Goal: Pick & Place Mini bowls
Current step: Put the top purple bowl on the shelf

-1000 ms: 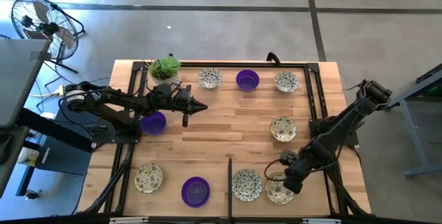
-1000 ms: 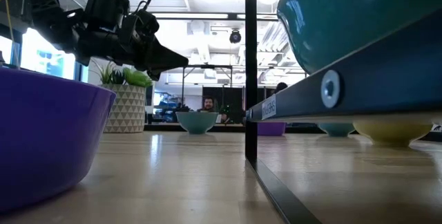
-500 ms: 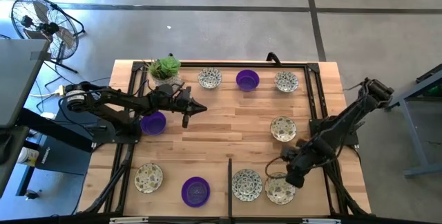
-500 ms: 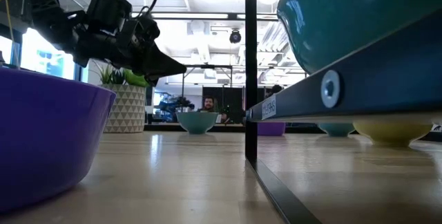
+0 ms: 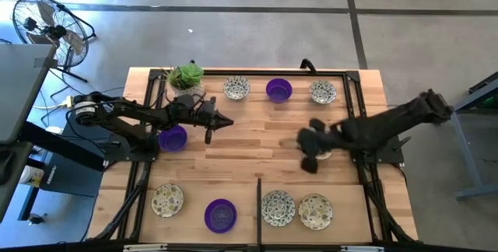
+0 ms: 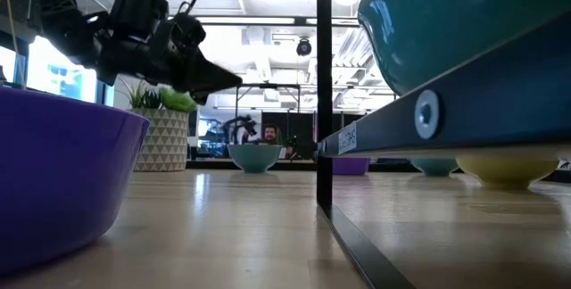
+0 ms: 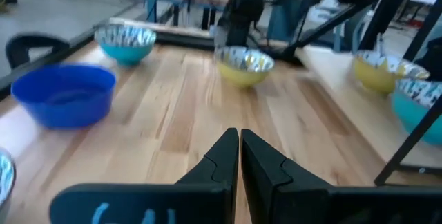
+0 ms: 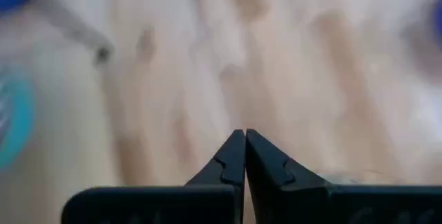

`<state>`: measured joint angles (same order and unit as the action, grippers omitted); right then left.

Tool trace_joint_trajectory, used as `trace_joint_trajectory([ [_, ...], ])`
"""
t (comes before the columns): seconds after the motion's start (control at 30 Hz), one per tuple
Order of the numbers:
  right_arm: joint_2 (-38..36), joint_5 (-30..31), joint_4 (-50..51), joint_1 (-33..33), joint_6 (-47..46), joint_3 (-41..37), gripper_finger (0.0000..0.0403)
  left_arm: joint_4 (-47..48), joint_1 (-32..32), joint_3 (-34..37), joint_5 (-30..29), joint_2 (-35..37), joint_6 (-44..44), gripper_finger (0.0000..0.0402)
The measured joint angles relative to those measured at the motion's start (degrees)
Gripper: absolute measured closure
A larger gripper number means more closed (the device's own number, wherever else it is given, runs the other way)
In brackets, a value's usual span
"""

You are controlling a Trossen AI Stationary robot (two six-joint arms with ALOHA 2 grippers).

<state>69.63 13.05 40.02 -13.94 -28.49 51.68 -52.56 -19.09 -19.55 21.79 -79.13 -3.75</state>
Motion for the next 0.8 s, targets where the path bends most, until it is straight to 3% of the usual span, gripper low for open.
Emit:
trace_joint_trajectory([
  [0.23,0.7,1.6,-9.0,19.7,9.3,0.0,0.0390,-1.3,0.0,0.0,0.1,0.0,-1.2,0.0387],
  [0.5,5.2,-0.1,-12.7,40.0,5.3,0.0,0.0296,-1.3,0.0,0.0,0.1,0.0,-2.3,0.0387],
  [0.7,11.5,-2.2,-15.9,46.8,-2.5,0.0,0.0243,-1.3,0.0,0.0,0.1,0.0,-2.2,0.0387],
  [0.8,14.3,1.0,-17.3,47.8,-7.0,0.0,0.0226,-1.3,0.0,0.0,0.1,0.0,-2.2,0.0387],
])
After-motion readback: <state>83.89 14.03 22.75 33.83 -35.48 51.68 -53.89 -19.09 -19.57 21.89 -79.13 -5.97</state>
